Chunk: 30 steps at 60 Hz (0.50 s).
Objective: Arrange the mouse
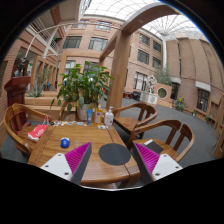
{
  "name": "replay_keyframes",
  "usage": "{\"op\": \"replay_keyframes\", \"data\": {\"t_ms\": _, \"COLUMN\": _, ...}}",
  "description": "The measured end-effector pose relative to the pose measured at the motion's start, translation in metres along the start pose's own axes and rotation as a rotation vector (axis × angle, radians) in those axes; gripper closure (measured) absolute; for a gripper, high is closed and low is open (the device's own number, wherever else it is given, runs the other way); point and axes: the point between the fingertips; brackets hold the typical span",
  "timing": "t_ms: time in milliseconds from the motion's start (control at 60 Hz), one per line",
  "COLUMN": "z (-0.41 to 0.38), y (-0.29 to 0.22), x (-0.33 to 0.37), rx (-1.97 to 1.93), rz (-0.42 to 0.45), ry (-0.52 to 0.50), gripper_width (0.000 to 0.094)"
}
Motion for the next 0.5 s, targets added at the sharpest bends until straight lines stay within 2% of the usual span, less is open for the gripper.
{"op": "replay_keyframes", "data": {"t_ms": 133, "z": -0.002, "y": 0.033, "x": -0.009, "rx": -0.002, "rz": -0.076, "ry": 0.002, "gripper_width": 0.0085}}
{"op": "replay_keyframes", "data": {"t_ms": 283, "z": -0.033, "y": 0.094, "x": -0.044, "rx": 0.012, "rz": -0.181, "ry": -0.042, "gripper_width": 0.0084}}
{"op": "replay_keyframes", "data": {"t_ms": 500, "z": -0.140, "y": 0.160, "x": -0.081, "rx": 0.046, "rz": -0.304, "ry": -0.239, "gripper_width": 0.0082}}
Point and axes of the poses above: the point between the fingertips, and its own axes, seen from behind it with the camera up: z to the right, y down, x backward, against the way the camera looks, and after that the axes turned 7 degrees about x, right-handed
